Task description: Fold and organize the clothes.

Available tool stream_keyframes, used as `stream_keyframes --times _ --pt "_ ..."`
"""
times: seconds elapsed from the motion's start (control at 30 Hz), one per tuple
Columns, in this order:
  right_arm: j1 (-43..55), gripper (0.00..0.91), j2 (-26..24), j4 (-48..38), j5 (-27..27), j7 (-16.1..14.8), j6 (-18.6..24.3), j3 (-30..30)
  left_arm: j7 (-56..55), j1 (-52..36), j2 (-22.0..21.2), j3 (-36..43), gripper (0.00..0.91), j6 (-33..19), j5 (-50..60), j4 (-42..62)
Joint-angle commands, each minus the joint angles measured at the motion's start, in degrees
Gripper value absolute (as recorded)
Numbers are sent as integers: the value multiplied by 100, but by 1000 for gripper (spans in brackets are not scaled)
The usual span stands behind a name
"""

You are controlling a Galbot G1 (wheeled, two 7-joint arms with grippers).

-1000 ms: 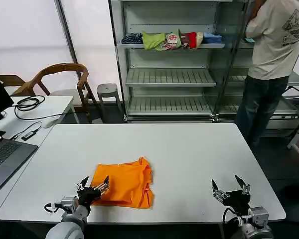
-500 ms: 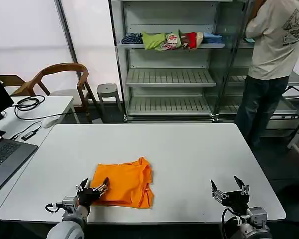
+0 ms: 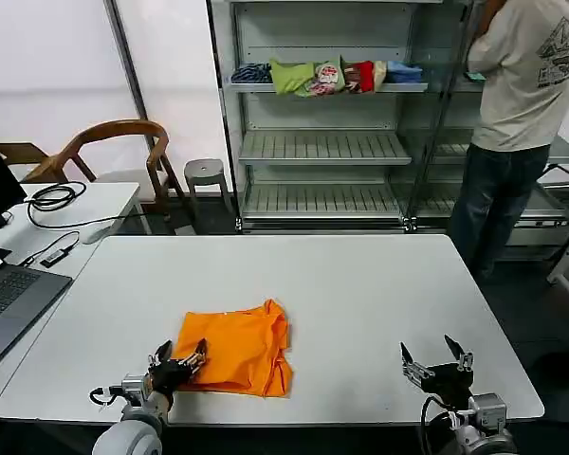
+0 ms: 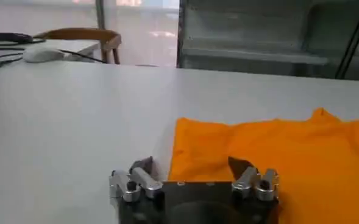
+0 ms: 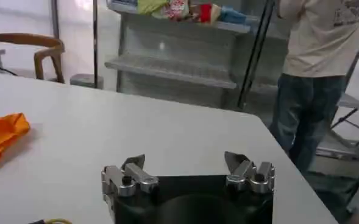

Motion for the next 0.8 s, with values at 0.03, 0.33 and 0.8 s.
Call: stream_keyframes --times 0.03,0.33,0.8 --pt "0 907 -8 -12 2 -2 1 -1 40 38 -15 40 20 -4 -30 21" --pt "39 907 11 -3 -17 6 -28 -26 198 81 -49 82 20 -166 -65 22" --pt "107 907 7 1 -72 10 -68 -117 243 82 138 -190 20 -115 -469 -332"
